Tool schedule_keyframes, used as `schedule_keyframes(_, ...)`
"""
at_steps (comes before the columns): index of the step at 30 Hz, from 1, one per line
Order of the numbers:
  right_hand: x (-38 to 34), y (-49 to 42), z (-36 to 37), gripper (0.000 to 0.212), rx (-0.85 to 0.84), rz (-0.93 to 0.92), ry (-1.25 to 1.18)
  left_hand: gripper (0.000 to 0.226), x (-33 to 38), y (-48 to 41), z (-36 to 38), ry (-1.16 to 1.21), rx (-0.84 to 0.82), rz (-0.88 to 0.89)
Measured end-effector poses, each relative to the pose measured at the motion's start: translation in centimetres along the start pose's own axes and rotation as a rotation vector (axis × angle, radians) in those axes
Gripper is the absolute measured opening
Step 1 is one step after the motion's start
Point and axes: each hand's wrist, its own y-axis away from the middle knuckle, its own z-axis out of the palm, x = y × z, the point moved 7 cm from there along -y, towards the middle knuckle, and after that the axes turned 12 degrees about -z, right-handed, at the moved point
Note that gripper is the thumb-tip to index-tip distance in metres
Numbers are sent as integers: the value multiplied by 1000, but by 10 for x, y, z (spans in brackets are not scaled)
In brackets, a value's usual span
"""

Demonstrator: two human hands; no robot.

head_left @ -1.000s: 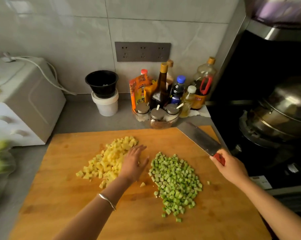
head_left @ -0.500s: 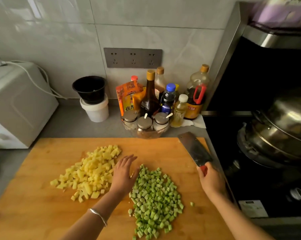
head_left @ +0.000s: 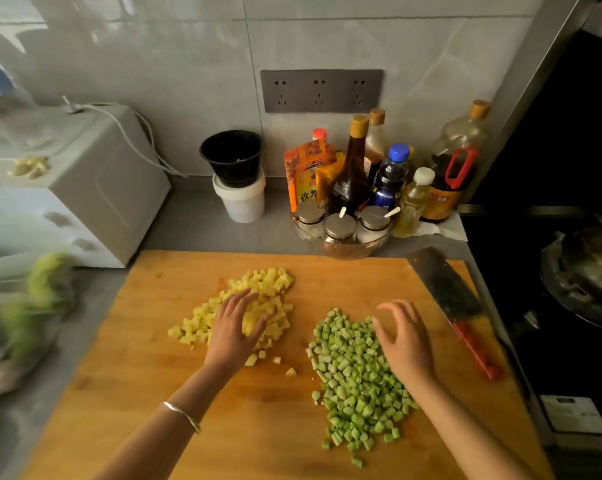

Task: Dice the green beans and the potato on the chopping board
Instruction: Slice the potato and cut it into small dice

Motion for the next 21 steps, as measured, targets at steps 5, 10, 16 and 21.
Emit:
schedule_keyframes(5,-100,38,98,13,-181,149,-492,56,-30,1,-15,57,34,-39)
schedule_keyframes(10,-131,65,147,88,-42,327,-498,81,-57,2,-20,52,25,-94)
schedule_keyframes(16,-133,39,162,64,209,432,-422,101,-113,-8,-22,-135,59,-263)
schedule_keyframes(21,-150,8,192,49,190,527,-483,96,-112,-16,-24,1,73,-260)
